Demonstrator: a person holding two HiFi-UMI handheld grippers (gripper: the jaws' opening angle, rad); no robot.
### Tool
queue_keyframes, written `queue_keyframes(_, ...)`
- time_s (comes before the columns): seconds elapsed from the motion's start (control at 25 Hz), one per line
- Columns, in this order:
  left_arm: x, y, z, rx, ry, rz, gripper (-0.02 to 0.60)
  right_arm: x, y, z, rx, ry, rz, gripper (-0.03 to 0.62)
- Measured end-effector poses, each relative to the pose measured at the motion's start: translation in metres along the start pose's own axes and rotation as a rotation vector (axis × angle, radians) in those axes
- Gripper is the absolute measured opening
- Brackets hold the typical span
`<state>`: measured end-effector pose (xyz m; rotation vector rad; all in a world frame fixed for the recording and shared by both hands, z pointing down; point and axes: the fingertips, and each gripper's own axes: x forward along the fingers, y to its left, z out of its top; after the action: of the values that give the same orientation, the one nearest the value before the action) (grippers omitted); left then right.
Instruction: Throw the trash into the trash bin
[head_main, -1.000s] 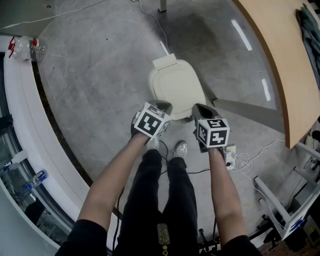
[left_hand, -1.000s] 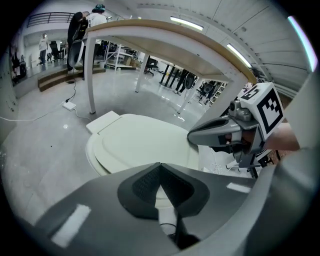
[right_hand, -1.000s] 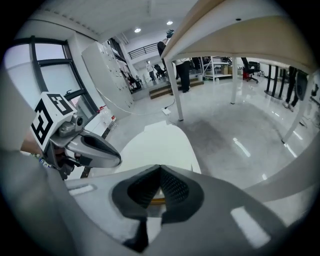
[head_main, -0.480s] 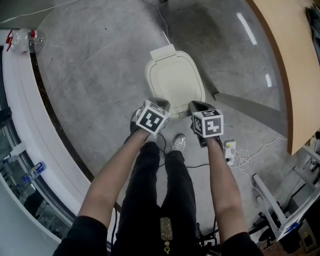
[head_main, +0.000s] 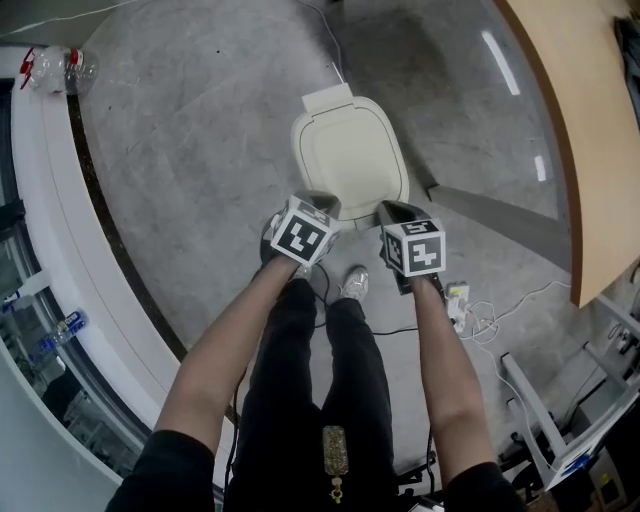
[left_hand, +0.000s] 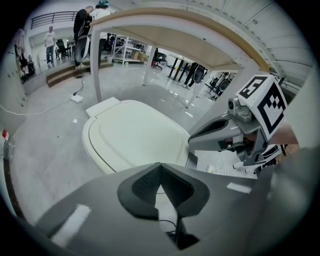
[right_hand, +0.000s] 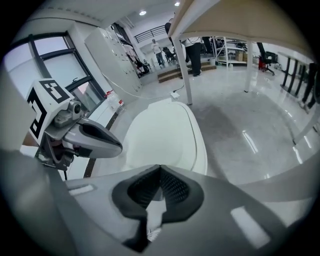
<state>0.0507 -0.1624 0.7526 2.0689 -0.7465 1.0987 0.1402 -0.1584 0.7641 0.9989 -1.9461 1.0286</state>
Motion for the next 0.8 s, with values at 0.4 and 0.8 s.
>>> queue_keyframes(0.4, -0.116, -0.066, 0.053, -0.033, -0.227, 0.002, 0.006, -0.124, 0.051, 0.035, -0.067, -0.17, 0.068, 0.002)
queue_keyframes(0.8, -0.282, -0.129, 0.11, -0.018, -0.483, -0.001, 0.006, -0.294, 0.126, 0.109, -0.097, -0.489, 0.154, 0.002)
